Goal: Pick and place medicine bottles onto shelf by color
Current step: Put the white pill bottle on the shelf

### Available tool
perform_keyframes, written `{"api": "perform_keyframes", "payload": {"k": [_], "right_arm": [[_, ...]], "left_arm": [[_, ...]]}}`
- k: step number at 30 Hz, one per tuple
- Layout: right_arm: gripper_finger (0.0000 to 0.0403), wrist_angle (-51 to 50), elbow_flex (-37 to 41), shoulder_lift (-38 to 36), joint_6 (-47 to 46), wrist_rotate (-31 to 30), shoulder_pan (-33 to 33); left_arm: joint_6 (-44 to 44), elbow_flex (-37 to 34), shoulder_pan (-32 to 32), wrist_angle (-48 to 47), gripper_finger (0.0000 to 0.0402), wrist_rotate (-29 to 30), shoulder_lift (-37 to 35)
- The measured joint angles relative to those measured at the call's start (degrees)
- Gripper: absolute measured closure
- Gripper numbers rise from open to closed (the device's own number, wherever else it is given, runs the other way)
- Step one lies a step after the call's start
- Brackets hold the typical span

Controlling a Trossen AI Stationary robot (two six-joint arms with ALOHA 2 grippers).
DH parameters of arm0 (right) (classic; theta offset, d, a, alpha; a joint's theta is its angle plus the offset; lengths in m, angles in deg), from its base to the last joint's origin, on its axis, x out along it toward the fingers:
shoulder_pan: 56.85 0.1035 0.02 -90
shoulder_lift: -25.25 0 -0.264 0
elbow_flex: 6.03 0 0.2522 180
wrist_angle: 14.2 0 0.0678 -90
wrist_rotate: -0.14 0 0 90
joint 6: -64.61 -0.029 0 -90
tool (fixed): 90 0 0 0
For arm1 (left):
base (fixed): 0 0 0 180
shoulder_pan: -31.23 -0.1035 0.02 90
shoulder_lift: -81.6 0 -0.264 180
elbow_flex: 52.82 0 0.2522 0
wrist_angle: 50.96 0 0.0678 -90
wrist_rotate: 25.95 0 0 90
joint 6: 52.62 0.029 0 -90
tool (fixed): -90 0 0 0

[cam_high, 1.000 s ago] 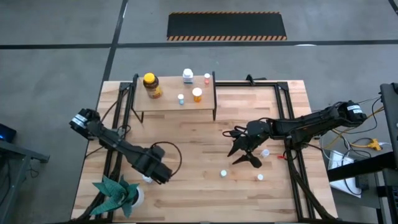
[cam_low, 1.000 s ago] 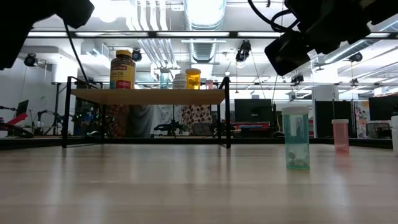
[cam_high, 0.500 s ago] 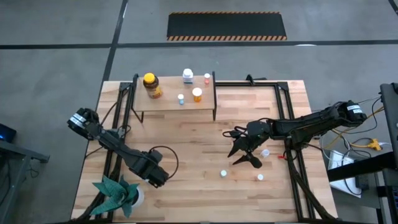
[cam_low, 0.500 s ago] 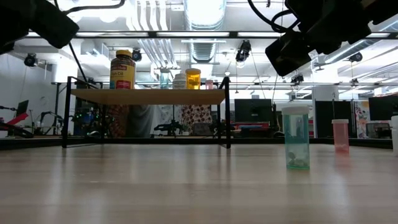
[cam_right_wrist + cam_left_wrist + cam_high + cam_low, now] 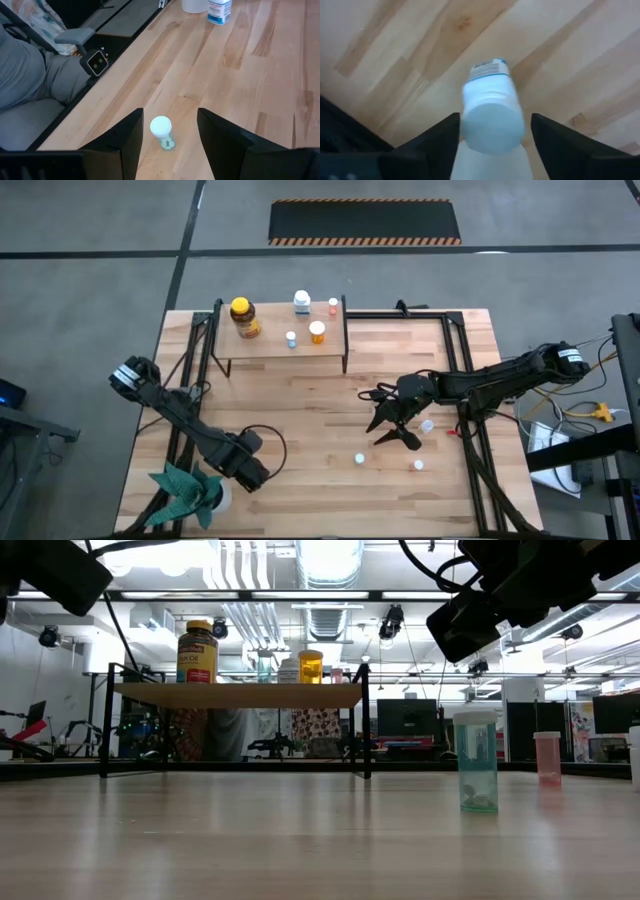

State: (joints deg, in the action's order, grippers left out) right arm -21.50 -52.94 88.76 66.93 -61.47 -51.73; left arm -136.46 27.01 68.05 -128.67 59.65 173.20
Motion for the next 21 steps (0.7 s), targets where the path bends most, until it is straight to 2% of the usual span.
{"api": "perform_keyframes", "payload": {"k": [7, 14, 21], "right_arm": [[0.0227, 0.03, 0.11, 0.00, -0.19, -0.01, 0.00], [0.0227, 0.02, 0.11, 0.00, -0.18, -0.01, 0.00], [0.0227, 0.02, 0.11, 0.00, -0.18, 0.01, 0.00]], "left_arm": [[0.27, 0.27, 0.04, 0.53, 0.0253, 0.00, 0.17], [1.56, 1.73, 0.04, 0.46, 0.0253, -0.20, 0.19], [3.39, 7.63, -0.09, 0.48, 0.0253, -0.61, 0.19]]}}
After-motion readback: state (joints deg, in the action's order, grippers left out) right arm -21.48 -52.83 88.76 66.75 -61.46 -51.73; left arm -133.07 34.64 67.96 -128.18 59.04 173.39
